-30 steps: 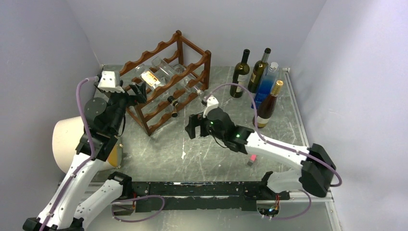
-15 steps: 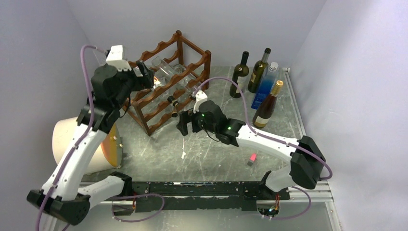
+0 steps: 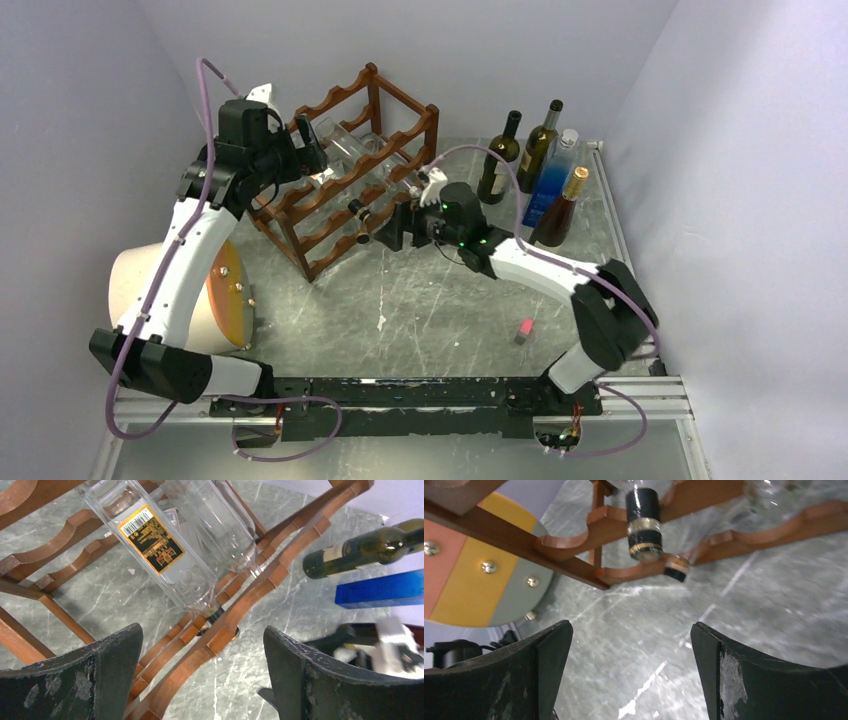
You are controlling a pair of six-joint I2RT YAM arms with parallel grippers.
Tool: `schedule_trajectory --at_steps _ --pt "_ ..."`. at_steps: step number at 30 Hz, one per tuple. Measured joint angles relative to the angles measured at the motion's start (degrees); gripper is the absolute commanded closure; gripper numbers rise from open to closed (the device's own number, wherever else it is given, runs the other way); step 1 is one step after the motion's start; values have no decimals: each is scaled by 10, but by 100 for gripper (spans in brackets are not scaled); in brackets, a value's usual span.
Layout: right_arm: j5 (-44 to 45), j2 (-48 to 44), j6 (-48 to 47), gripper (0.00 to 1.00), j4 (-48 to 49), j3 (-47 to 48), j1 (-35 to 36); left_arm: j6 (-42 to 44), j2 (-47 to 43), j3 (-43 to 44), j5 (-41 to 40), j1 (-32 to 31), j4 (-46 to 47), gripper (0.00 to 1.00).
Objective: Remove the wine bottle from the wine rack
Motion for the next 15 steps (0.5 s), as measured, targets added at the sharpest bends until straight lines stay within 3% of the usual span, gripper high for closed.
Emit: schedule_trajectory --at_steps 15 --pt "-67 216 98 21 128 120 4 28 -111 -42 70 4 -52 7"
